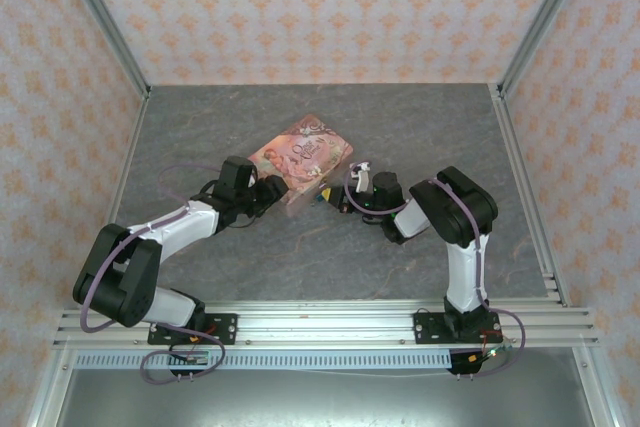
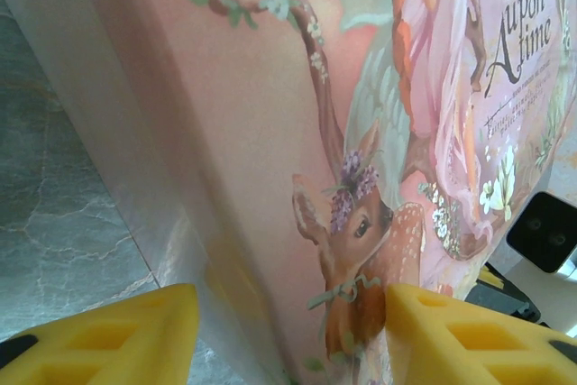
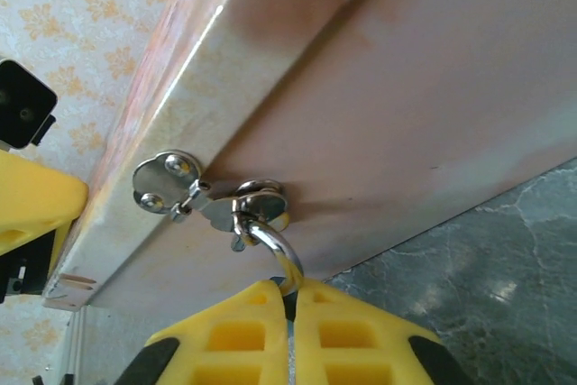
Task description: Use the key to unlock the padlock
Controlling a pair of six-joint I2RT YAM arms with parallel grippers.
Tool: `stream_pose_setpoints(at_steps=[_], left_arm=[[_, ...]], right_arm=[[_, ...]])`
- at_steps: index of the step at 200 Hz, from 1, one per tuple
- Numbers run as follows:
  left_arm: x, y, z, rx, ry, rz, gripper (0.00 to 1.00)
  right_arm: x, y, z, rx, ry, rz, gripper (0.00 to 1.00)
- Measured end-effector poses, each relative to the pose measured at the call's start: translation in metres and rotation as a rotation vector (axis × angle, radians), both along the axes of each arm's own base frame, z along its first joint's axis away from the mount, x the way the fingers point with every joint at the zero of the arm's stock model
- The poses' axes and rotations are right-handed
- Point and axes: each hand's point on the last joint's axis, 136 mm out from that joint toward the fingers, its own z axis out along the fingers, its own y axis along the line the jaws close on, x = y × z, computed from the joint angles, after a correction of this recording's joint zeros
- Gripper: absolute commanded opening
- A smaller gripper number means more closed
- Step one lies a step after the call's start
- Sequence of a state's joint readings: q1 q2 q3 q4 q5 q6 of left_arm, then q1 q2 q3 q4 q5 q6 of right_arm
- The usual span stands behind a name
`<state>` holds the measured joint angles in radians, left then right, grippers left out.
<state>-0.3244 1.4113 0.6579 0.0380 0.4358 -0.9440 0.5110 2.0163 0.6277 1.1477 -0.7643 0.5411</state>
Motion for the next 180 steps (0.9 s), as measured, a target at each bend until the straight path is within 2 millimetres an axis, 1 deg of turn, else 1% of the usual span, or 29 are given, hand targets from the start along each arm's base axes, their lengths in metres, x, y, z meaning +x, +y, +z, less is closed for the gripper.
stream_pose_setpoints(at_steps=[29, 146, 162, 180], left_arm=[[0.0, 0.001, 0.0, 0.001, 0.0, 0.002, 0.55], [0.0, 0.005, -0.002, 0.003, 0.002, 0.011, 0.56], [0.0, 0.007, -0.002, 0.001, 0.001, 0.015, 0.56], [0.0, 0.009, -0.002, 0.001, 0.0, 0.021, 0.57]], right_arm=[[0.002, -0.002, 0.0, 0.003, 0.007, -0.01, 0.0], [0.012, -0.005, 0.005, 0.084, 0.088, -0.106, 0.0], [0.015, -0.006, 0.009, 0.097, 0.083, -0.12, 0.0], [0.025, -0.01, 0.019, 0.126, 0.053, -0.145, 0.0]])
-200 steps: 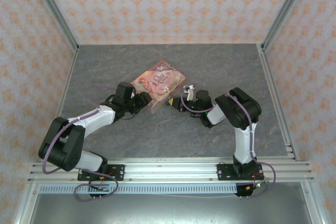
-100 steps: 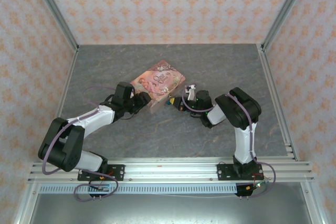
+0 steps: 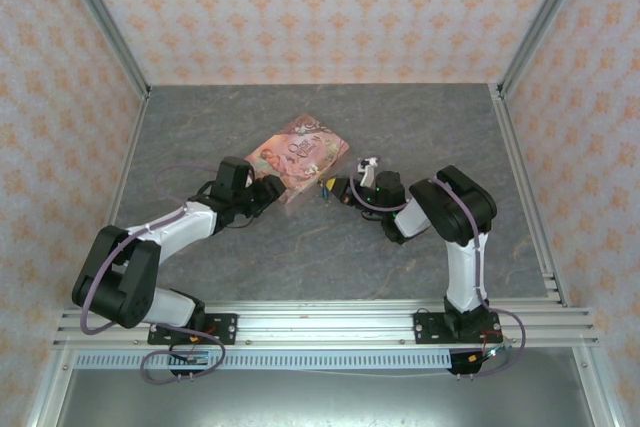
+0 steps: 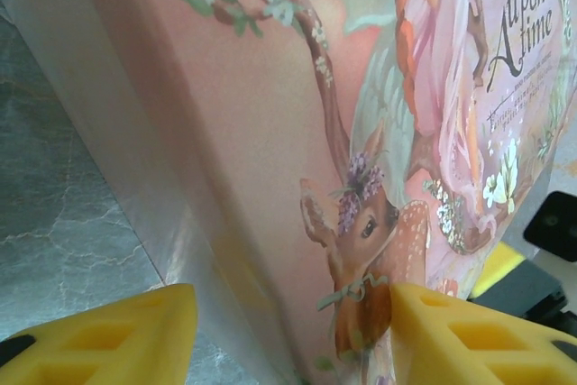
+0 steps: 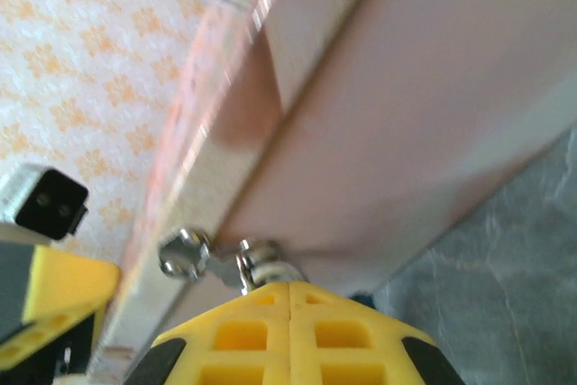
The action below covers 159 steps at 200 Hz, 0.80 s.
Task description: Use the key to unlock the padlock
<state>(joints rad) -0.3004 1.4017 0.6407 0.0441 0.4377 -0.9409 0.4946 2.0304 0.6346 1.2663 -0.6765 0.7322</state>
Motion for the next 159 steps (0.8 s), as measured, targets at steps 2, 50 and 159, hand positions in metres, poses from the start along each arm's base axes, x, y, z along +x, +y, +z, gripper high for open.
stream_pose_setpoints(at_steps=[2, 50, 159], left_arm=[[0.0, 0.0, 0.0, 0.0, -0.001, 0.001, 0.57], [0.0, 0.001, 0.0, -0.005, -0.007, 0.001, 0.57], [0.008, 0.033, 0.0, 0.009, -0.012, 0.045, 0.58]], right_arm=[[0.001, 0.0, 0.001, 0.003, -0.003, -0.002, 0.0], [0.009, 0.003, 0.013, 0.021, -0.035, 0.005, 0.02], [-0.019, 0.003, -0.001, -0.063, -0.084, 0.122, 0.64]])
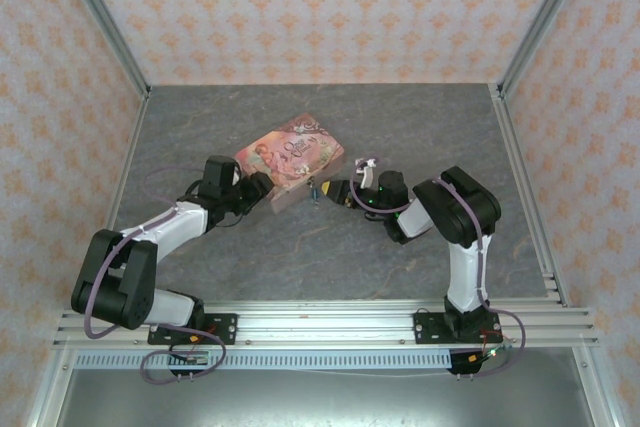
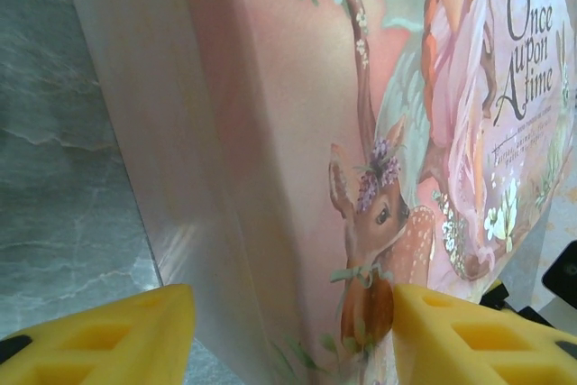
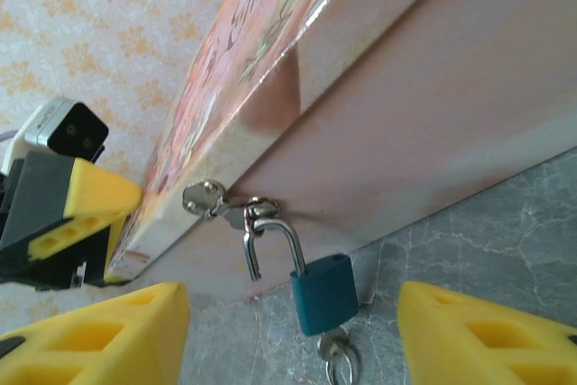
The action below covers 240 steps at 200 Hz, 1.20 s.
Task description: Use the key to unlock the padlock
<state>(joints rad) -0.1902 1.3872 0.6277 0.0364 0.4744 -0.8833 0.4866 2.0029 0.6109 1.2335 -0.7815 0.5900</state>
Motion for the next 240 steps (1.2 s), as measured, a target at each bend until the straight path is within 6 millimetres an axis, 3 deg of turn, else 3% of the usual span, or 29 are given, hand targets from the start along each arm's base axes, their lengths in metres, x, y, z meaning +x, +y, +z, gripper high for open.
stream_pose_setpoints(at_steps=[88, 151, 201, 240], left_arm=[[0.002, 0.008, 0.001, 0.001, 0.007, 0.004, 0.57], [0.002, 0.008, 0.001, -0.003, 0.009, 0.001, 0.57], [0.002, 0.008, 0.001, -0.004, 0.009, 0.001, 0.57], [0.002, 0.008, 0.001, -0.004, 0.01, 0.002, 0.57]], right_arm=[[0.006, 0.04, 0.026, 0.003, -0.103, 0.094, 0.64], [0.003, 0.042, -0.006, -0.052, -0.035, 0.104, 0.64], [0.005, 0.053, 0.001, -0.036, -0.053, 0.128, 0.61], [0.003, 0.056, -0.001, -0.023, -0.036, 0.144, 0.49]])
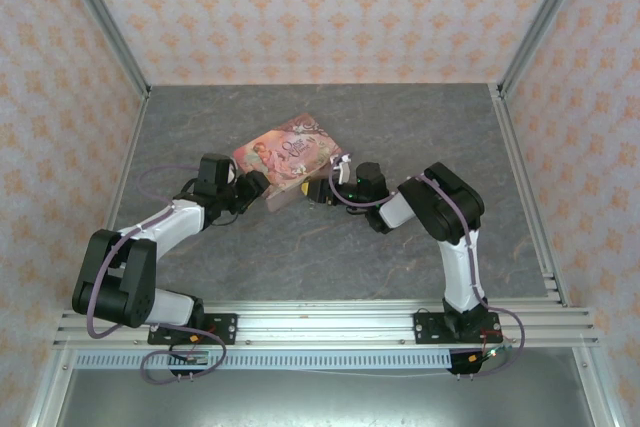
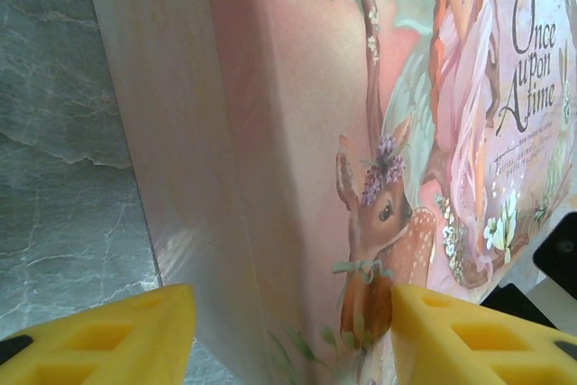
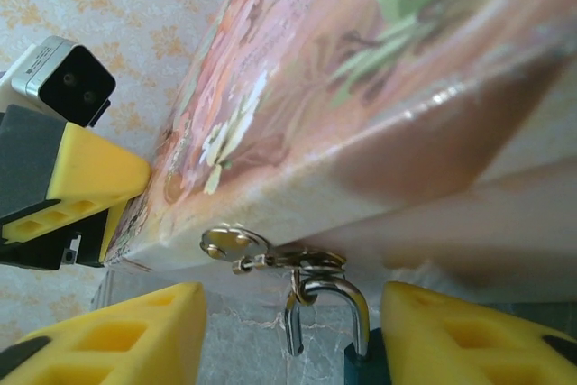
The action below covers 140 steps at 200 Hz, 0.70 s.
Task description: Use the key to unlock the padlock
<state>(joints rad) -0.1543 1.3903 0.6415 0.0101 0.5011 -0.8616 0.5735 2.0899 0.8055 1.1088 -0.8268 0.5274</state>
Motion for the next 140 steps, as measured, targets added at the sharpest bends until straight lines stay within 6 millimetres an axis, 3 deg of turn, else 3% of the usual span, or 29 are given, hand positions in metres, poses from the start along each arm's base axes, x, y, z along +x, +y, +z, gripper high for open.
stream_pose_setpoints(at_steps=[140], left_arm=[[0.0, 0.0, 0.0, 0.002, 0.007, 0.0, 0.57]], right_arm=[[-0.003, -0.008, -0.008, -0.003, 0.036, -0.008, 0.07]])
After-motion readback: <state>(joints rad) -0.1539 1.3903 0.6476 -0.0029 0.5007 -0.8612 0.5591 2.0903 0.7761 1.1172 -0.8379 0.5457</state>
